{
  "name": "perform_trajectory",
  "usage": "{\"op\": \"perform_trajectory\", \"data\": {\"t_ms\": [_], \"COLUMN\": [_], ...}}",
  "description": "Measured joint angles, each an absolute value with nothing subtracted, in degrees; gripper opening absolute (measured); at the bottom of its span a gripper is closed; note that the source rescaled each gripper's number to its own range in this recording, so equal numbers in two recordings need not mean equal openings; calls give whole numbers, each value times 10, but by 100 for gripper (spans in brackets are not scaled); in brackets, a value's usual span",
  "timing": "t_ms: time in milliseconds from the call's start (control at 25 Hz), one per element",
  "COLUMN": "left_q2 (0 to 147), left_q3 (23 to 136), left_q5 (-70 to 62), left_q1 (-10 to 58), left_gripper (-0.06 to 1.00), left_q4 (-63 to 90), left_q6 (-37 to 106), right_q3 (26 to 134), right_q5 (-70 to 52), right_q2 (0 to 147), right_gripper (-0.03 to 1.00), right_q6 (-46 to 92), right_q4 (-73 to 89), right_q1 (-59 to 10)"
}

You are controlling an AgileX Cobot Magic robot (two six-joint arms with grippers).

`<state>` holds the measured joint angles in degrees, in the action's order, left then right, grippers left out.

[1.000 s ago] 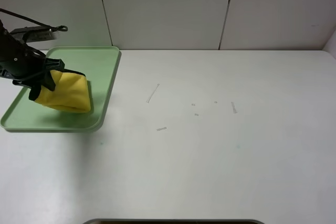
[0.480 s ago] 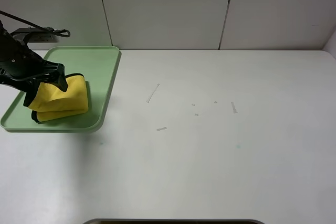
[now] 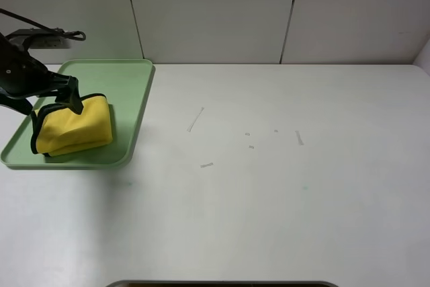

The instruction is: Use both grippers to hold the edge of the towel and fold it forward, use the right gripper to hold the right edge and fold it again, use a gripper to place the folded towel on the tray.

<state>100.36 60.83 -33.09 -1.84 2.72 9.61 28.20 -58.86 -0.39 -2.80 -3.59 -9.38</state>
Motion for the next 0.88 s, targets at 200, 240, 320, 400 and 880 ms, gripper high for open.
{"op": "perform_trajectory", "data": {"t_ms": [200,240,320,400,880], "left_q2": [962,953,933,912,720], "left_q3": [609,609,609,609,540], "left_q5": [-371,-383,-410,-434,-493], "left_q1": [-18,-18,-18,-18,-18], "left_gripper": [100,100,100,100,100], "left_q4": [27,27,27,27,34], "left_q6": [96,96,96,96,88], "right_q3": [282,282,282,282,282], "right_q5": [-589,-589,-589,-589,-589], "right_q2": [-4,-4,-4,-4,-4], "right_gripper": [100,100,100,100,100], "right_q6": [-28,-28,-28,-28,-28], "right_q4": [-36,-36,-36,-36,-36], "right_q1": [-94,-94,-94,-94,-94]}}
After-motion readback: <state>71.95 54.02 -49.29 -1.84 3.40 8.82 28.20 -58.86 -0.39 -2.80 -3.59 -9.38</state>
